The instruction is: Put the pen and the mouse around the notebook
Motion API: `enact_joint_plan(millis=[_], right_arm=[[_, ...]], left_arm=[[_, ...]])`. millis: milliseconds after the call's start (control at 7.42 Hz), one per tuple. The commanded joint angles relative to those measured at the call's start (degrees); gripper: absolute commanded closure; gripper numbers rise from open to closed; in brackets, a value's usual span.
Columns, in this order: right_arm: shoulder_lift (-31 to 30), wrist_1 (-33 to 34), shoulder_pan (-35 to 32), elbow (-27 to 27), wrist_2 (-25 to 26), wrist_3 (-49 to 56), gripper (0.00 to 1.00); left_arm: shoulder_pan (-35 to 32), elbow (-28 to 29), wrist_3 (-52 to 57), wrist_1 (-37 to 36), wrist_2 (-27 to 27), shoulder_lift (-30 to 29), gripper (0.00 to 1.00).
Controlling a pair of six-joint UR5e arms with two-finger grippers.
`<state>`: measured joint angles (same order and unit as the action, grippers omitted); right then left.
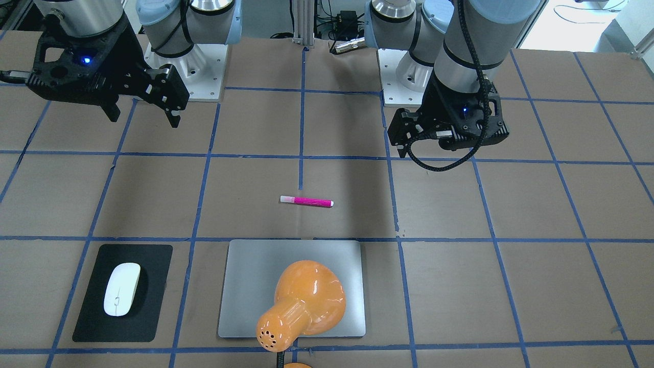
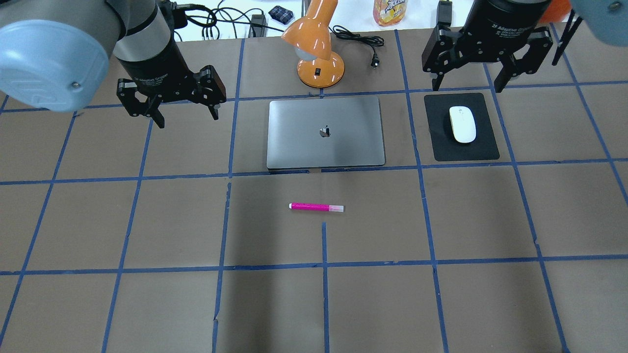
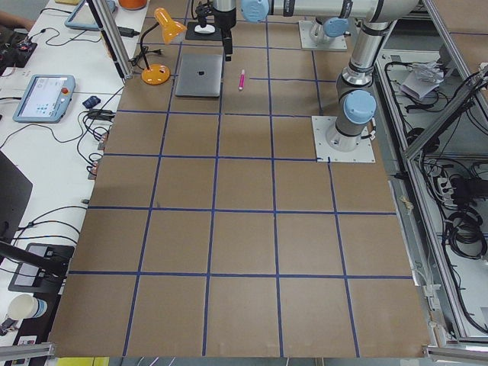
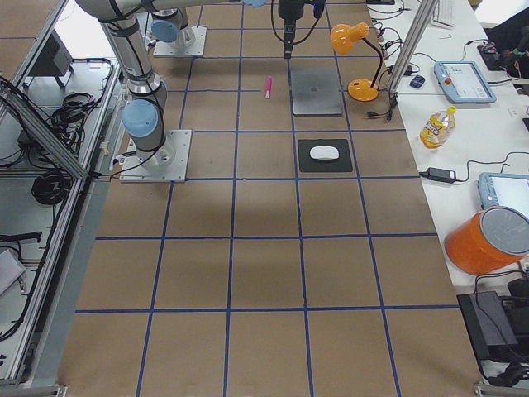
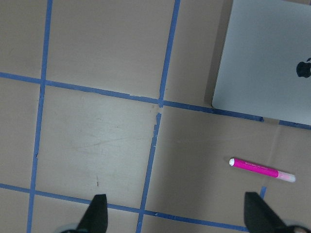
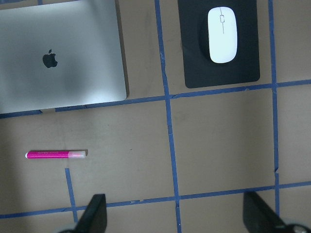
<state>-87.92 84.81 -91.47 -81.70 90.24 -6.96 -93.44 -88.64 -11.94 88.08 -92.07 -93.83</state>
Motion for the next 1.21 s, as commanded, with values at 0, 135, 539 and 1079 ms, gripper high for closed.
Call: enact_joint_plan(millis=[0,135,539,1079], right_arm=[[0.47,0.0,-0.03,0.48,0.02,0.2,0.0],[0.73,-0.09,0.06,0.57,0.02,0.2,0.0],[0.74,-0.26,-0.03,0.57,0.11,0.2,0.0],[0.74,-0.09,-0.03,0.49,0.11,0.2,0.0]], left_arm=[[1.67,-1.18,0.78,-0.01,-0.04,1.1,0.0],[2.64,-1.1,2.95,-0.1,0.13,1.1,0.0],[1.95,0.21,6.57,2.17,-0.13,1.72,0.0],[1.51,0.39,11.15,5.17,1.54,1.89,0.0]])
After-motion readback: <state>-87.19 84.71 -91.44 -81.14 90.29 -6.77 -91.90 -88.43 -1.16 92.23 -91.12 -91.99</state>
